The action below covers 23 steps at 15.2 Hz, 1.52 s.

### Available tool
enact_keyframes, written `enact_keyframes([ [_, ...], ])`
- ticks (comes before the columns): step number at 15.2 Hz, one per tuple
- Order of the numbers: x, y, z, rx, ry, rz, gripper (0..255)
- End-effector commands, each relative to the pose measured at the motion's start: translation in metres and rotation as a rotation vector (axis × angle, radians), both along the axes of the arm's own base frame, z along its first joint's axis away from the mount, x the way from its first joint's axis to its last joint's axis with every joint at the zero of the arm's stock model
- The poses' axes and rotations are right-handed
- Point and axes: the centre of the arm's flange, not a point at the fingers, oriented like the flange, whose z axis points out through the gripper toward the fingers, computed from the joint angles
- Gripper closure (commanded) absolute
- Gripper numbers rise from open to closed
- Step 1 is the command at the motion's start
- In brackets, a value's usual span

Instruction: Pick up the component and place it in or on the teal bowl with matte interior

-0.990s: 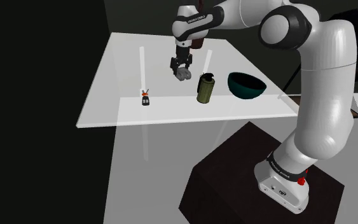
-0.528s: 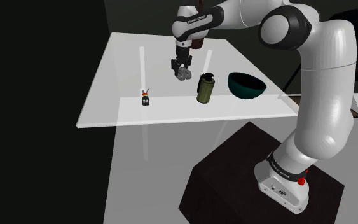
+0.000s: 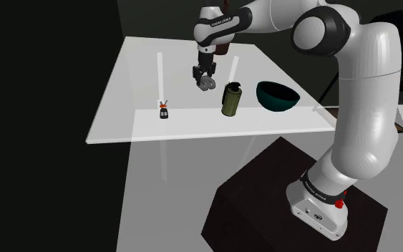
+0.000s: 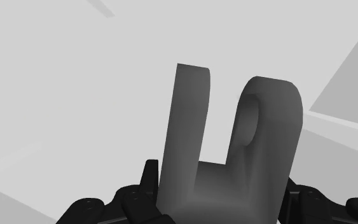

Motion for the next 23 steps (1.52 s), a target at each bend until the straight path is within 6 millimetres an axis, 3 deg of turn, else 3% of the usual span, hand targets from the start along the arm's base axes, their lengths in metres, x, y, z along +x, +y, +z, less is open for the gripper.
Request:
enact_keyframes([
  [1,0.000,0.000,0.005,0.000,0.000,0.000,255],
  [23,0.000,0.000,0.122,0.000,0.000,0.000,255],
])
